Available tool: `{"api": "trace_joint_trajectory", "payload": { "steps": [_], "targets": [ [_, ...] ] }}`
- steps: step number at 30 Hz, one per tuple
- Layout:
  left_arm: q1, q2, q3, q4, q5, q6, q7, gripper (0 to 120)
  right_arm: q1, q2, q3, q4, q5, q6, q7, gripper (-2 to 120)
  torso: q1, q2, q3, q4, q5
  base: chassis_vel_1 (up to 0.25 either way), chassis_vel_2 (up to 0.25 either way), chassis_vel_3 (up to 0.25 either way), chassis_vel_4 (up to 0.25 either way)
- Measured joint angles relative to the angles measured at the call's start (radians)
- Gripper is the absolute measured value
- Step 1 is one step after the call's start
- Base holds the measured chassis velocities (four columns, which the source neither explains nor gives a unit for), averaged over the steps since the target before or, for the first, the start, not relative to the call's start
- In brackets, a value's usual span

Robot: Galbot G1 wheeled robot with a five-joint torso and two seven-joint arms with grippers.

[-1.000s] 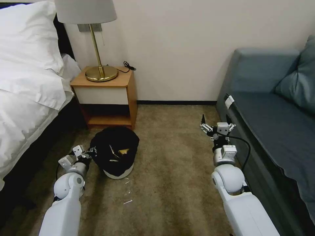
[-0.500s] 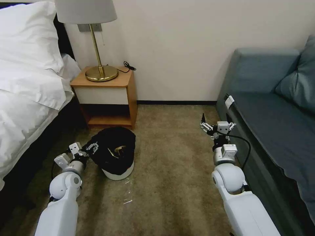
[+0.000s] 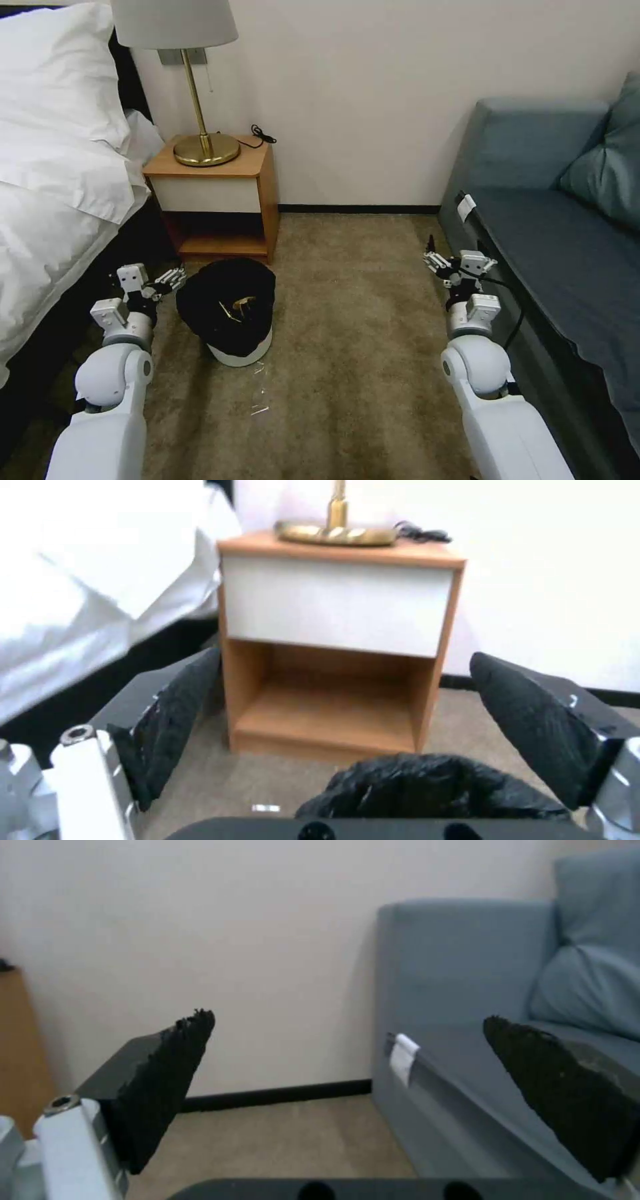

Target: Pick up the trash bin, then pick up the garbage on the floor and place it into the trash bin.

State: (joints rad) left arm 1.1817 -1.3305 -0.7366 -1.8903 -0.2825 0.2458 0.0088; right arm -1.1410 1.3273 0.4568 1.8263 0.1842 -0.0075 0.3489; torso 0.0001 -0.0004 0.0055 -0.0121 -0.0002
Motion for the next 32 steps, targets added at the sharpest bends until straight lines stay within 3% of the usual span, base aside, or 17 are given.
{"api": "trace_joint_trajectory", "payload": {
  "steps": [7,18,32],
  "targets": [
    [0.006,0.006,0.029,-0.026,0.046,-0.028,0.021,100,-0.033,0.002,0.014,-0.013,-0.027,0.044,0.000,100,0.000,0.000,0.000,0.0000,0.0001,0.000,0.000,0.000,0.000],
    [0.005,0.034,0.028,-0.030,0.043,-0.037,0.037,100,-0.048,0.016,0.024,-0.007,-0.050,0.061,-0.031,100,0.000,0.000,0.000,0.0002,0.0000,0.000,0.000,0.000,0.000],
    [0.006,0.025,0.040,-0.022,0.035,-0.040,0.036,100,-0.033,0.026,0.034,-0.025,-0.063,0.075,-0.062,100,0.000,0.000,0.000,0.0001,0.0001,0.000,0.000,0.000,0.000]
  ]
}}
